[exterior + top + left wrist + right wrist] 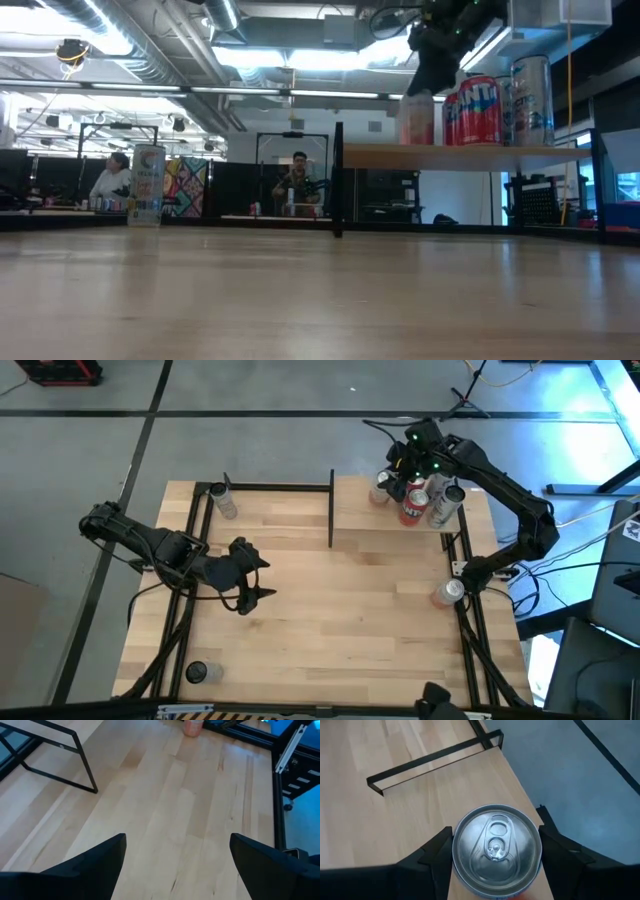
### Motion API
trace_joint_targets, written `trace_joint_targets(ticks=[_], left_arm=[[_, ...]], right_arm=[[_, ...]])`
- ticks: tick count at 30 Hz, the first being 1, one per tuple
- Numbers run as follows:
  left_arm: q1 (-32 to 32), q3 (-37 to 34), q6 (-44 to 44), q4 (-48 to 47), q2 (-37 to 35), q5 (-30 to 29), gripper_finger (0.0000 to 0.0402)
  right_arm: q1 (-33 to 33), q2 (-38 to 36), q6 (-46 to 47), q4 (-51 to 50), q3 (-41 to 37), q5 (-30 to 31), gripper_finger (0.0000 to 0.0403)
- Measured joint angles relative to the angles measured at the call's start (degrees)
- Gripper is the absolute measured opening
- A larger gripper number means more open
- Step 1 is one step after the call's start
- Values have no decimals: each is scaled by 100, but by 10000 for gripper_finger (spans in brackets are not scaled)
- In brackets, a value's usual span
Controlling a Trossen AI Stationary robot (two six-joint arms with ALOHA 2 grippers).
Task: Place canned beverage on shelf
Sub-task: Put the left white pink soda can on the shelf, then put the white pink soda can on the shelf aligned with the other white pink soda can
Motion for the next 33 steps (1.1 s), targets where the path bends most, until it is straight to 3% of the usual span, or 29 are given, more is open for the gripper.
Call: trace_joint_targets(ticks=[8, 17, 33], left_arm=[[0, 0, 0, 22, 0, 2, 345], [0, 0, 1, 24, 0, 4, 345], [-1, 0, 2, 26, 2, 36, 345]], right_arm=[[7, -4, -8, 28, -20, 12, 238], [17, 13, -12, -59, 45, 27, 279], [104, 7, 53, -768, 1282, 173, 339]])
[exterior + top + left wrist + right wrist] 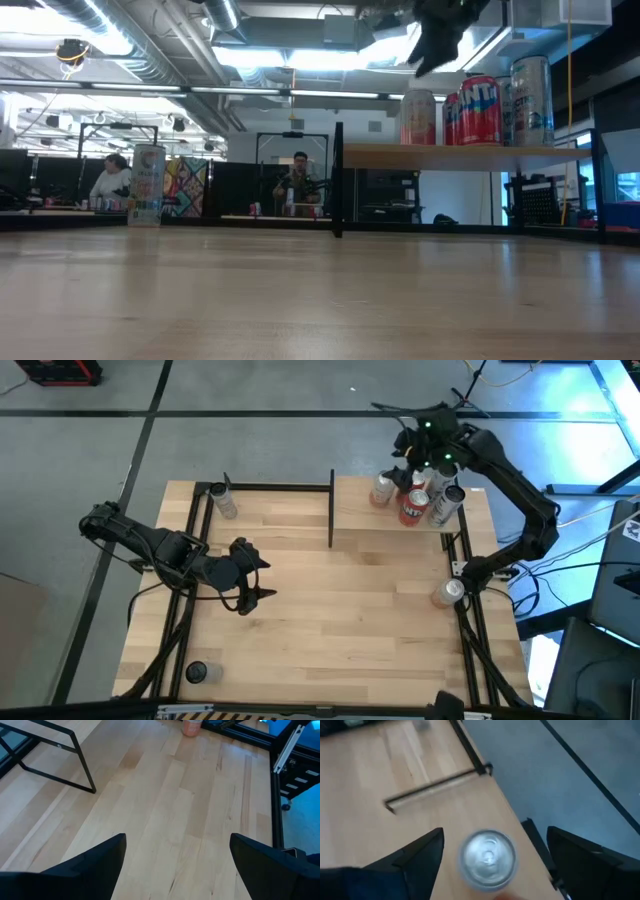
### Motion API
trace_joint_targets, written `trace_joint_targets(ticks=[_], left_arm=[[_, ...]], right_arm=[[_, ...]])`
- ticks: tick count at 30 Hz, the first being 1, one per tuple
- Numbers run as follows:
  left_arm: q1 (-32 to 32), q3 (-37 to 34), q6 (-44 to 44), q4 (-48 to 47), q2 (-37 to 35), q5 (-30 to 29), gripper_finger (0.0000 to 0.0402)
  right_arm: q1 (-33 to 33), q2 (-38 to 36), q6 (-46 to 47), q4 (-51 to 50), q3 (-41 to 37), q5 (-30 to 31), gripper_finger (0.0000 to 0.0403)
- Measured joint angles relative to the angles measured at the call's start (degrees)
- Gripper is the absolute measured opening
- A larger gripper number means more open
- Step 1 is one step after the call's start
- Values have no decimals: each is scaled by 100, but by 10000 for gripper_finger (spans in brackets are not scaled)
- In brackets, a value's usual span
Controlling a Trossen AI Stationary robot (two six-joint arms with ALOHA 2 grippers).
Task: Place canned beverage on shelf
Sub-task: Put the white pink soda can on the shelf aligned with the other white pink soda can
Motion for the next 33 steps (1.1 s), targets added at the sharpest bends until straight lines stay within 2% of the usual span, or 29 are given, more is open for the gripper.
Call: trace_joint_targets(ticks=[3, 6, 14, 19, 25, 29, 33], left_arm=[[1, 0, -2, 111, 0, -1, 345], [0, 0, 0, 295, 0, -1, 345], [-36, 0, -3, 324, 2, 103, 345], [-95, 0, 0, 311, 2, 171, 345], [-170, 0, 2, 302, 2, 171, 345], [-187, 0, 46, 295, 2, 173, 345], [-185, 0, 46, 291, 2, 171, 345]], right_arm=[[313, -15, 112, -414, 468, -14, 337], [899, -15, 269, -811, 837, 31, 332], [2821, -70, 1504, -1339, 1023, 191, 325], [4072, -68, 2373, -1352, 799, 258, 325], [5310, -73, 3490, -1691, 414, 821, 325], [5788, -192, 4062, -2033, -22, 1327, 325], [5883, -594, 4450, -2261, -714, 1512, 325]])
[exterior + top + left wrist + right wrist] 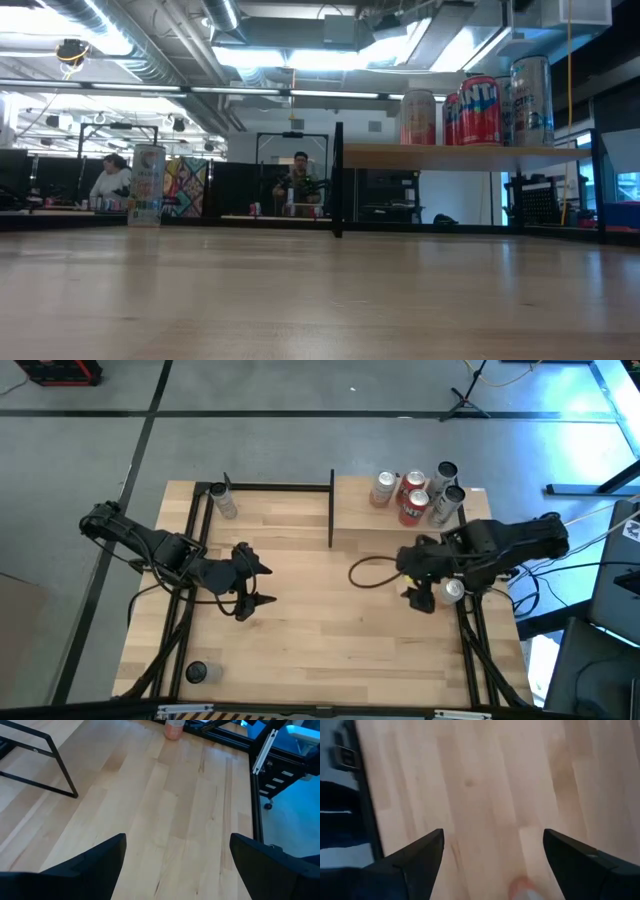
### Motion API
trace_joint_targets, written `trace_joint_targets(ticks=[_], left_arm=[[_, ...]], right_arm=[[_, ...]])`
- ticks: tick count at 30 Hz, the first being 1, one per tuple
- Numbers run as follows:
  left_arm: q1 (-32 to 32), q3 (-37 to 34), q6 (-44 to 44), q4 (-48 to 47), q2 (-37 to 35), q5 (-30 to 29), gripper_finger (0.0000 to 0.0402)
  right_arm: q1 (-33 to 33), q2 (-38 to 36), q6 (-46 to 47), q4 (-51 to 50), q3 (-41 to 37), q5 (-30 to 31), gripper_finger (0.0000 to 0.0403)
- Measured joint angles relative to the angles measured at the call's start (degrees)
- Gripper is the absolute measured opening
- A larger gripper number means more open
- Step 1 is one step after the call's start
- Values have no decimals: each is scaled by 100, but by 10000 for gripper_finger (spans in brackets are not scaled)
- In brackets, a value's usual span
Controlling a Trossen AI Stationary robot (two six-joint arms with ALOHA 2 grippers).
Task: Place canned beverage on shelf
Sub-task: Put the white pink soda can on the shelf aligned with the other white pink soda can
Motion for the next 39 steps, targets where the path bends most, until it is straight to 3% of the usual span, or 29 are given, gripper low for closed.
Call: trace_joint_targets(ticks=[7, 13, 25, 34, 39], left_arm=[[2, 0, -4, 0, 0, 0, 345], [2, -2, -34, 0, 0, -1, 345], [31, -4, -56, 2, 0, -2, 345], [31, -4, -155, 4, 0, -47, 345], [35, -4, -161, 4, 0, -153, 345]], right_arm=[[-4, -1192, 596, -294, -1390, 355, 325], [-4, -1828, 906, -674, -2418, -113, 325], [-4, -1972, 87, -696, -3814, -428, 325], [-4, -1970, -337, -547, -4388, -869, 325], [-4, -1970, -354, -450, -4517, -687, 325]])
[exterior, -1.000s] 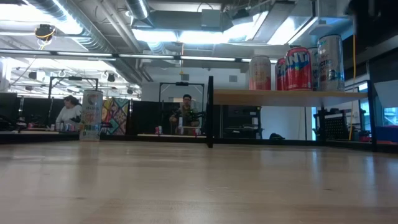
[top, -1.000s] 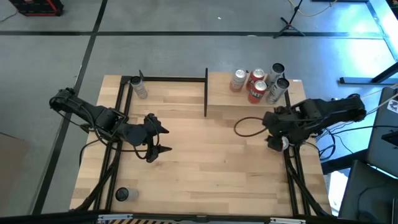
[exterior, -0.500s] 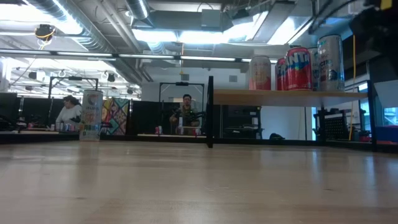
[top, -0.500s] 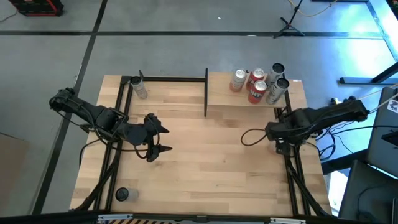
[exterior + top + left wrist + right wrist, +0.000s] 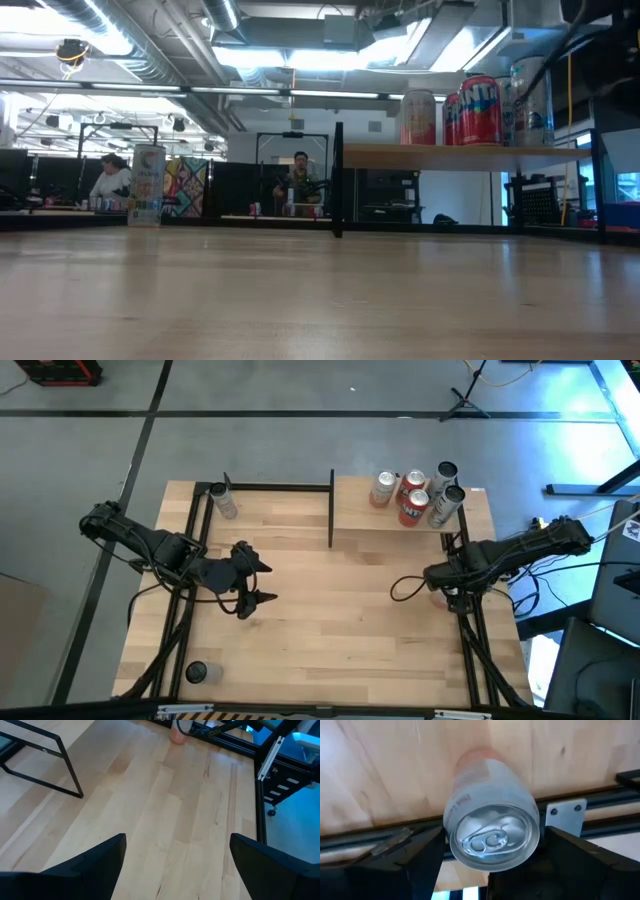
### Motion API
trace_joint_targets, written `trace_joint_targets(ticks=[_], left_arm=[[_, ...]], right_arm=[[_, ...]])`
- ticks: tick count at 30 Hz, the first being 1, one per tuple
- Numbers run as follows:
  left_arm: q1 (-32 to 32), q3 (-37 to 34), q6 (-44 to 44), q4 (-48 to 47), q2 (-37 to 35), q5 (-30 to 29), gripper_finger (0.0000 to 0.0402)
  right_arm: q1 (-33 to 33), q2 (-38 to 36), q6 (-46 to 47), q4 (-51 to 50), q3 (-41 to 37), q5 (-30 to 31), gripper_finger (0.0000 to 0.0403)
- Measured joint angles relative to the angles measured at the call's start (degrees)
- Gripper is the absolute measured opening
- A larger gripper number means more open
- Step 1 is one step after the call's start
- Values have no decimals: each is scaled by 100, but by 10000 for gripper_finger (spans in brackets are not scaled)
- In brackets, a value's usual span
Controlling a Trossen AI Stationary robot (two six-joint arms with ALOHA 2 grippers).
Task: Place canned beverage on shelf
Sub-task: Put the white pink soda can on the shelf aligned with the other white pink soda can
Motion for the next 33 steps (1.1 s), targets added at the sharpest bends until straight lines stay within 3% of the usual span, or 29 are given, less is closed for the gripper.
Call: trace_joint_targets(ticks=[8, 16, 23, 27, 33], left_arm=[[0, 0, -13, 9, 0, -20, 345], [0, 0, -39, 15, 0, -20, 345], [0, 0, -38, 15, 0, -20, 345], [0, 0, -11, 15, 0, -18, 345], [0, 0, 4, 15, 0, -16, 345]], right_arm=[[0, 117, -116, 45, 4, 132, 325], [0, 931, -524, 64, 6, 74, 322], [-2, 1420, -576, -67, 32, 47, 251], [-2, 1436, -438, -51, 134, 47, 247], [-2, 1506, -400, 314, 876, 207, 247]])
